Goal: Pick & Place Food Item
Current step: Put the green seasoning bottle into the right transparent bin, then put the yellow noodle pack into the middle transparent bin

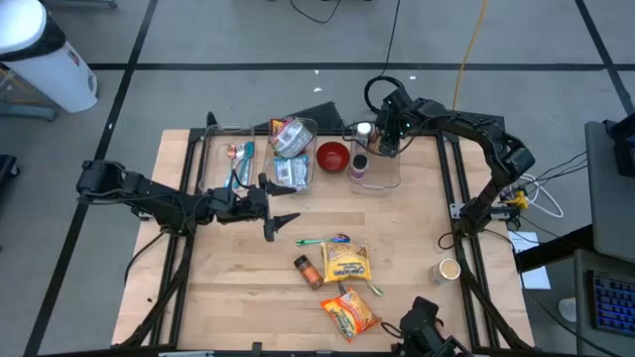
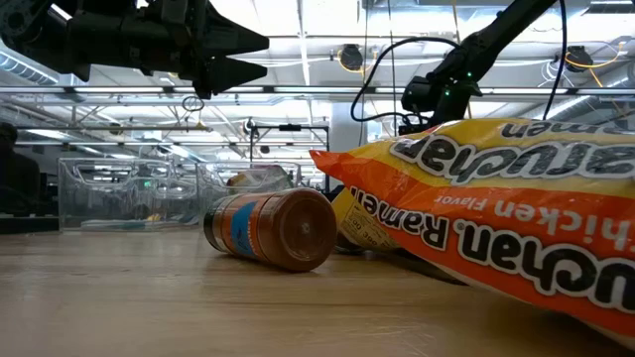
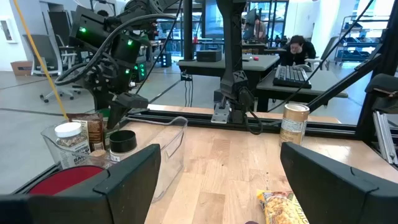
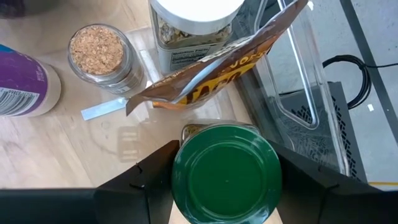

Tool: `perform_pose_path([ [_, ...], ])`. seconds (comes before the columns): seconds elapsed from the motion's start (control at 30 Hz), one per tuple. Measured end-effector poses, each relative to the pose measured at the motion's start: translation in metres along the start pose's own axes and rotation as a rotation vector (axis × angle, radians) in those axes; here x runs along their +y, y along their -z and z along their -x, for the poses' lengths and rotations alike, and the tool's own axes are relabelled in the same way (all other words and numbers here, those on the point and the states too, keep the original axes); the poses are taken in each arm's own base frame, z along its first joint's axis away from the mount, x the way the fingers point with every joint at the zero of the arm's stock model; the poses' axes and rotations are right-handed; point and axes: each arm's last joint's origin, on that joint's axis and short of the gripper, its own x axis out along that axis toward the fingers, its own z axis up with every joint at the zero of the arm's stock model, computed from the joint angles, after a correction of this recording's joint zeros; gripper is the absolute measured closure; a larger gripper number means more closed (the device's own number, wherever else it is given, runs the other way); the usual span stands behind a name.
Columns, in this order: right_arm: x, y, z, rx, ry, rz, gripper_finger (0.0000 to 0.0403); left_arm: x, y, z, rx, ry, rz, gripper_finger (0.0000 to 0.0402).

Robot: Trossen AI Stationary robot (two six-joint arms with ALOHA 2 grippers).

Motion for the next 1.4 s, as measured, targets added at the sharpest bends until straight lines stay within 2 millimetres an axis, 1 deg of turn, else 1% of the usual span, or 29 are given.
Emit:
perform_pose_path([
  [0.13, 0.000, 0.000, 0.000, 0.000, 0.000, -0.011, 0.0193, 0.000, 0.000, 0.000, 0.000, 0.000, 0.000, 0.0062],
  [0.33, 0.000, 0.001, -0.001, 0.008, -0.003, -0.012, 0.0178, 0.000, 0.000, 0.000, 0.000, 0.000, 0.000, 0.0062],
  [0.4, 0.000, 0.001, -0.001, 0.008, -0.003, -0.012, 0.0184, 0.000, 0.000, 0.000, 0.000, 0.000, 0.000, 0.0062],
  [0.53, 0.000, 0.001, -0.001, 0.007, -0.001, -0.012, 0.0209, 0.000, 0.000, 0.000, 0.000, 0.000, 0.000, 0.0062],
  [0.67, 0.000, 0.001, -0.001, 0.006, 0.001, -0.012, 0.0207, 0.000, 0.000, 0.000, 0.000, 0.000, 0.001, 0.0062],
  [0.73, 0.000, 0.001, -0.001, 0.010, 0.009, -0.012, 0.0183, 0.000, 0.000, 0.000, 0.000, 0.001, 0.002, 0.0062],
  [0.87, -0.001, 0.001, -0.001, 0.030, 0.049, -0.019, 0.0116, 0.000, 0.000, 0.000, 0.000, 0.001, 0.002, 0.0062],
  [0.93, -0.002, 0.001, -0.001, 0.028, 0.050, -0.019, 0.0092, 0.000, 0.000, 0.000, 0.000, 0.001, 0.002, 0.0062],
  [1.0, -0.002, 0.001, -0.001, 0.022, 0.052, -0.019, 0.0077, 0.000, 0.000, 0.000, 0.000, 0.001, 0.002, 0.0062],
  [1.1, -0.002, 0.000, -0.001, 0.012, 0.056, -0.019, 0.0068, 0.000, 0.000, 0.000, 0.000, 0.001, 0.003, 0.0062],
  [1.2, -0.003, -0.001, 0.000, 0.000, 0.059, -0.019, 0.0069, 0.000, 0.000, 0.000, 0.000, 0.001, 0.004, 0.0062],
  [1.3, -0.003, -0.002, 0.004, -0.012, 0.065, -0.013, 0.0074, 0.000, 0.000, 0.000, 0.000, 0.001, 0.004, 0.0062],
  [1.4, -0.003, -0.003, 0.013, -0.038, 0.078, -0.011, 0.0078, 0.000, 0.000, 0.000, 0.000, 0.001, 0.004, 0.0062],
])
